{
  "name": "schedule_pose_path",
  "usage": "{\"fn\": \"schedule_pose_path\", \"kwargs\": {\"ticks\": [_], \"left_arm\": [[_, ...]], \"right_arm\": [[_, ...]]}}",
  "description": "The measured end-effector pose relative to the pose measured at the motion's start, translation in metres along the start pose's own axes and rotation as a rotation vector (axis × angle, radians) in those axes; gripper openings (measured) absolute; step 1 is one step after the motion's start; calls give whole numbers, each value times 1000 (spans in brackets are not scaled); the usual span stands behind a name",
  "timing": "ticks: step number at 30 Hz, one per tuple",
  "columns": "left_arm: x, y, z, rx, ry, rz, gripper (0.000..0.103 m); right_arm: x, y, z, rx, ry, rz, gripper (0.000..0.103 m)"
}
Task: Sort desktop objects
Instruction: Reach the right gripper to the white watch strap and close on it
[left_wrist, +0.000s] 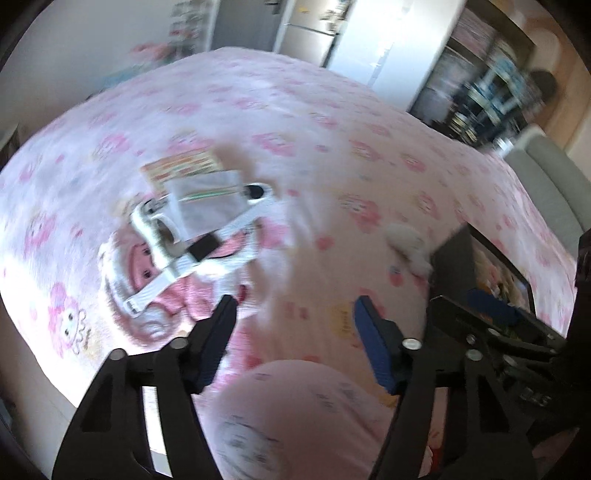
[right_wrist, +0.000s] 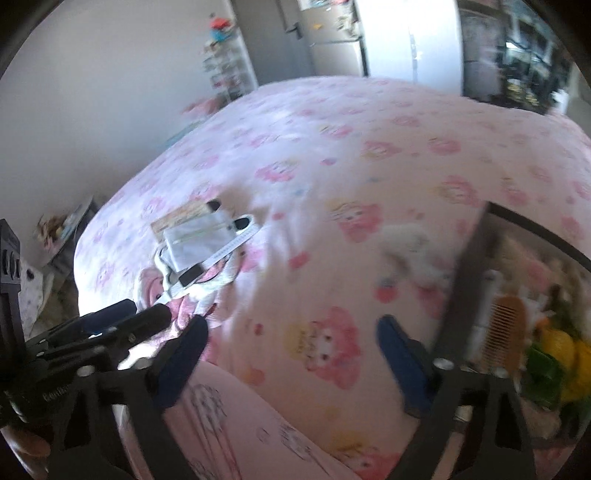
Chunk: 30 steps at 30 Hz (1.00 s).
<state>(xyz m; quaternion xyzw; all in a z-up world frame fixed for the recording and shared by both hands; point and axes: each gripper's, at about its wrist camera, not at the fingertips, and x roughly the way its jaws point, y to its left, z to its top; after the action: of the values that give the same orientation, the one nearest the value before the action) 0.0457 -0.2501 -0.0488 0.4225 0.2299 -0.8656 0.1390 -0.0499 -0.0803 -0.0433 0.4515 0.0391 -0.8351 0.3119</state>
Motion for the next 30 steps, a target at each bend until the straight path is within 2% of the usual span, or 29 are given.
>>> {"fn": "schedule_pose_path", "kwargs": {"ticks": [2,5,9,11,14,17,19,24,27,30], "left_arm": [[7,19,2,-39,10,13,58],[19,46,2,-97,26,41,55],[31,74,0,-152,43,68,55],[37,85,4,-171,47,55,54],[45,94,15,-181,25,36,48],[60,104,23,-211,50,14,46],[72,109,23,-232,85,-10,38],[92,117,10,-318,177,-166,34],[104,125,5,-366,198,-170,34],[107,137,5,-438,165,-174,33]], "right_arm": [[20,8,3,-8,46,13,55],[42,21,7,-15,98,52,44],[75,38,14,-48,148,78,44],[90,45,21,-63,167,83,44],[106,55,36,-86,170,92,44],[126,65,50,-111,174,108,44],[143,68,54,-110,202,120,44],[173,63,59,-71,252,176,44],[188,55,65,-38,267,187,44],[201,50,72,9,285,214,44]]}}
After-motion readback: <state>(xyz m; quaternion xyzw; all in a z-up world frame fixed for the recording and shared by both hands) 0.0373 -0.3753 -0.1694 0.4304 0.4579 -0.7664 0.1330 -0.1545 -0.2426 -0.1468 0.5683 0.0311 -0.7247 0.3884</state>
